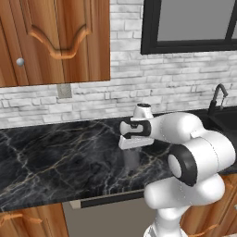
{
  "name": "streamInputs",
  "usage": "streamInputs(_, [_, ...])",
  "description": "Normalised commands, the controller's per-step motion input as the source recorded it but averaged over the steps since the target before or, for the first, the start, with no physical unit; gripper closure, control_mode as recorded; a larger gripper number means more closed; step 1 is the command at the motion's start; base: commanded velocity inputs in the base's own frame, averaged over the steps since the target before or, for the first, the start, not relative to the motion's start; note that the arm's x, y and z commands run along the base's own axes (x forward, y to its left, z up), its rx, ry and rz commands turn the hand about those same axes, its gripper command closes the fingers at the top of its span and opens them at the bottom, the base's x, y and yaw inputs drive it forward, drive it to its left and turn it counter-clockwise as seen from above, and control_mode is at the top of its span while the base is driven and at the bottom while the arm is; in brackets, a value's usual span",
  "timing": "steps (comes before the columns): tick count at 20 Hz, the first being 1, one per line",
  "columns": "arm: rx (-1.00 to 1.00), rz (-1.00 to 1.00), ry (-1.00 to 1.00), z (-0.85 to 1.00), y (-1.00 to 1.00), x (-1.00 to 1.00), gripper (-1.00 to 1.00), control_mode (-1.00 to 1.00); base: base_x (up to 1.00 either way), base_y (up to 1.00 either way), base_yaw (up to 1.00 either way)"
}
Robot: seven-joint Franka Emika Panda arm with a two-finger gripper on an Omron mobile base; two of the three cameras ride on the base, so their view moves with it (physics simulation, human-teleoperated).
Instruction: Place the colander in the left basin and the glass cup in the right basin of the sink.
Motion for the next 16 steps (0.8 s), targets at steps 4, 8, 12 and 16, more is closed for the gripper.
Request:
streamInputs(4, [0.00, 0.00, 0.00, 0.00, 0.00, 0.00, 1.00, -1.00, 0.00, 0.00, 0.00])
streamInputs(8, [0.00, 0.00, -0.02, 0.11, 0.00, -0.02, 1.00, -1.00, 0.00, 0.00, 0.00])
streamInputs(12, [0.00, 0.00, -0.08, 0.47, 0.00, -0.22, 1.00, -1.00, 0.00, 0.00, 0.00])
streamInputs(16, [0.00, 0.00, -0.07, 0.55, -0.01, -0.41, 1.00, -1.00, 0.00, 0.00, 0.00])
